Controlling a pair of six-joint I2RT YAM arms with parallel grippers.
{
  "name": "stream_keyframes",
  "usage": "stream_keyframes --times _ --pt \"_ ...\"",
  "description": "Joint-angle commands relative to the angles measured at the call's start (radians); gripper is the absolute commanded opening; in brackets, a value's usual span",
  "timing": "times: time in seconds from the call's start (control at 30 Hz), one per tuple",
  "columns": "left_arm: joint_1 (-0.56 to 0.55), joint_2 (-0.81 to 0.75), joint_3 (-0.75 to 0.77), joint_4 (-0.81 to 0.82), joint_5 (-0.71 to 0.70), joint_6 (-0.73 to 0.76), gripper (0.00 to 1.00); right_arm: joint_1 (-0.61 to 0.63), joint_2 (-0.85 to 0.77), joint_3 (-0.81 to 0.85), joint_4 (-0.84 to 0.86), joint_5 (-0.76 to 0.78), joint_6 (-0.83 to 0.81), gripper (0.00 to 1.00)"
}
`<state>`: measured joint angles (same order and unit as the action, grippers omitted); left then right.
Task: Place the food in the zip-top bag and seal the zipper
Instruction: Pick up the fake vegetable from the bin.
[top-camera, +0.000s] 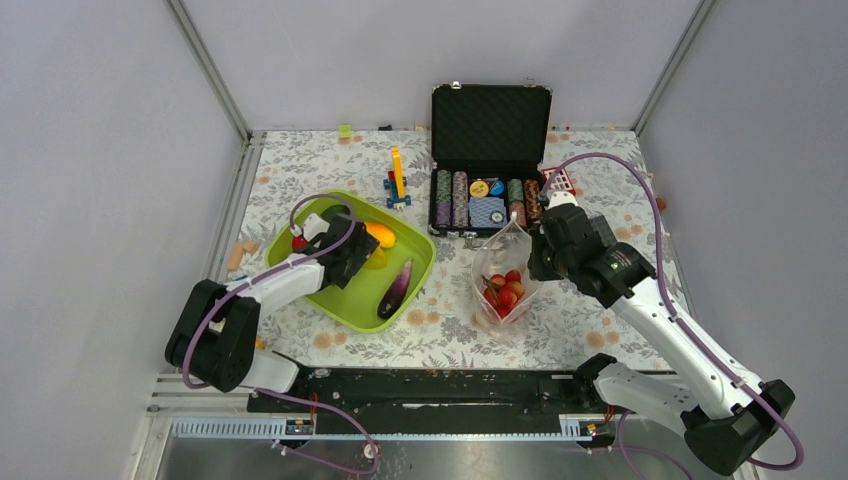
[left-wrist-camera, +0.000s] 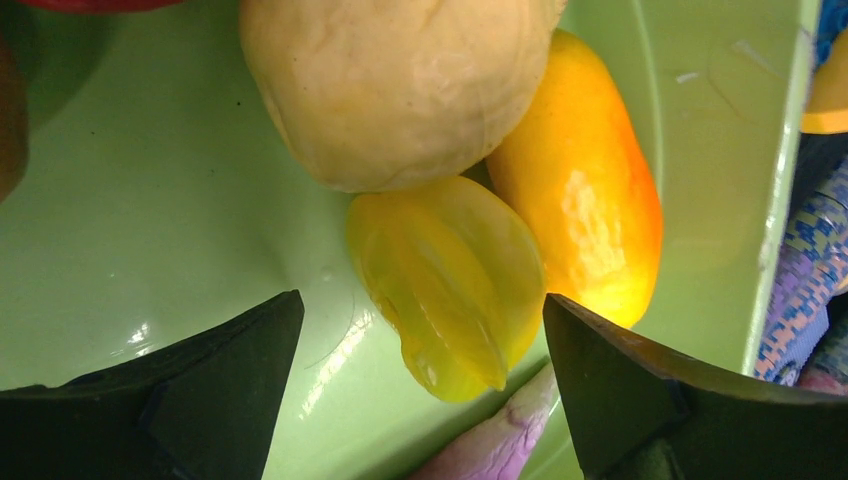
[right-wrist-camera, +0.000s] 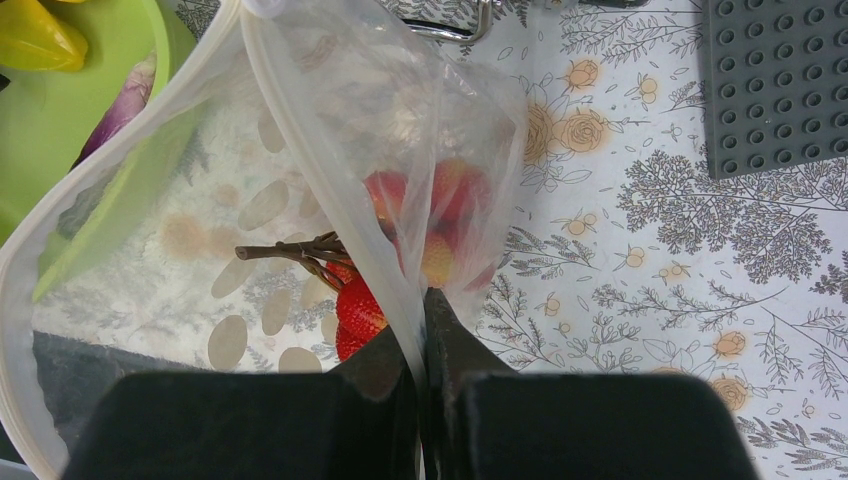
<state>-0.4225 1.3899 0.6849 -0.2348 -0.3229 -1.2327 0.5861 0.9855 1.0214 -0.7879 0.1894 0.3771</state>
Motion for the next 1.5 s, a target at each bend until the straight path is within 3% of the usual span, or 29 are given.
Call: stream_keyframes --times 0.0,0.37,0.63,0.77,0.97,1.13,1.27,1.47 --pt "0.005 0.057 0.025 0.065 -0.015 -0.083 0.89 -0.007 -0.025 -0.009 0.029 -0.004 -0.012 0.03" --pt "0.005 0.119 0.058 0.006 -0.022 -0.084 0.70 -0.006 -0.016 -0.011 0.033 -0.014 -0.011 0.03" --pt "0.004 0.093 0.046 0.011 -0.001 -0.066 0.42 -0.007 -0.018 -0.012 0.034 -0.010 -0.010 0.02" --pt "0.004 0.031 0.033 0.006 0.009 -0.042 0.33 -0.007 -0.017 -0.012 0.033 -0.007 -0.010 0.02" --pt "-0.012 -0.181 -0.026 0.048 -0.025 0.031 0.27 -0.006 -0.023 -0.013 0.034 -0.008 -0.007 0.02" --pt "-0.084 -0.406 -0.036 0.135 -0.037 0.230 0.27 -0.006 -0.023 -0.014 0.045 -0.018 -0.009 0.02" --pt "-0.134 -0.460 0.024 0.160 0.065 0.399 0.26 -0.006 -0.021 -0.017 0.045 -0.034 -0.007 0.02" --pt "-0.243 -0.478 0.070 0.357 0.301 0.583 0.26 -0.006 -0.030 -0.018 0.049 -0.029 -0.003 0.02"
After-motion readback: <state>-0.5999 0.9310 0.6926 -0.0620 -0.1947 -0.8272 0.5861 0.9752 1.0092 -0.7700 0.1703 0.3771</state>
